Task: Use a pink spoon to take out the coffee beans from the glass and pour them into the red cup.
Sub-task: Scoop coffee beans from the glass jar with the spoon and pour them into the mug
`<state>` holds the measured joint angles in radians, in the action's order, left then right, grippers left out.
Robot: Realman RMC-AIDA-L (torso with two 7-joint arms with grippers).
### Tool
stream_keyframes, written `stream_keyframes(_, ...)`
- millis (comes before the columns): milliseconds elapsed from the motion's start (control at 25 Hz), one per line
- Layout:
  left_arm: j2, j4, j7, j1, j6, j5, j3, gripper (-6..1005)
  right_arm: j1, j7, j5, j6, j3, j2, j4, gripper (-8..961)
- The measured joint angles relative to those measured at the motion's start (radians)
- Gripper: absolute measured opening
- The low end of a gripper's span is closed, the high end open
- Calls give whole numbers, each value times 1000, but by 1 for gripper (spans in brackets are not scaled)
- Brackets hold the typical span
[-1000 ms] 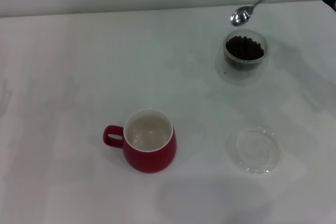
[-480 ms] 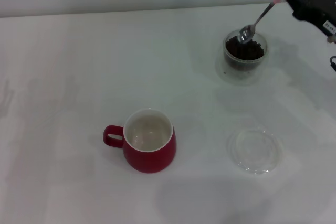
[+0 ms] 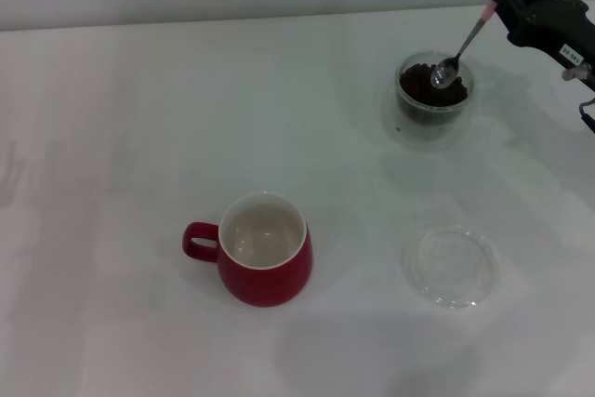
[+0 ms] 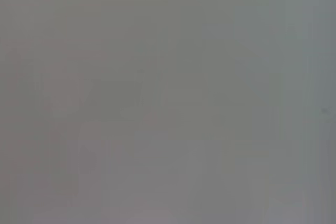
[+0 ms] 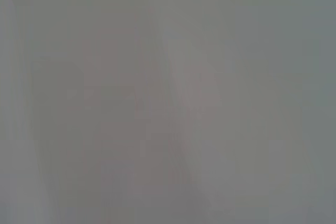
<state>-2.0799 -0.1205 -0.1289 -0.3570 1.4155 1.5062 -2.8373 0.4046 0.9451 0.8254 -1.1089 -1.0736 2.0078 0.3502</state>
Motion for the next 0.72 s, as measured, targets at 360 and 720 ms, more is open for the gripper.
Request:
stream_keyframes(360, 0, 2, 0, -7, -26, 0, 4, 892, 3, -13, -4, 36, -51, 1, -12, 150)
stream_keyframes(720, 0, 4, 0, -8, -26, 1, 6, 892, 10, 114, -17, 48, -53, 5, -50, 149)
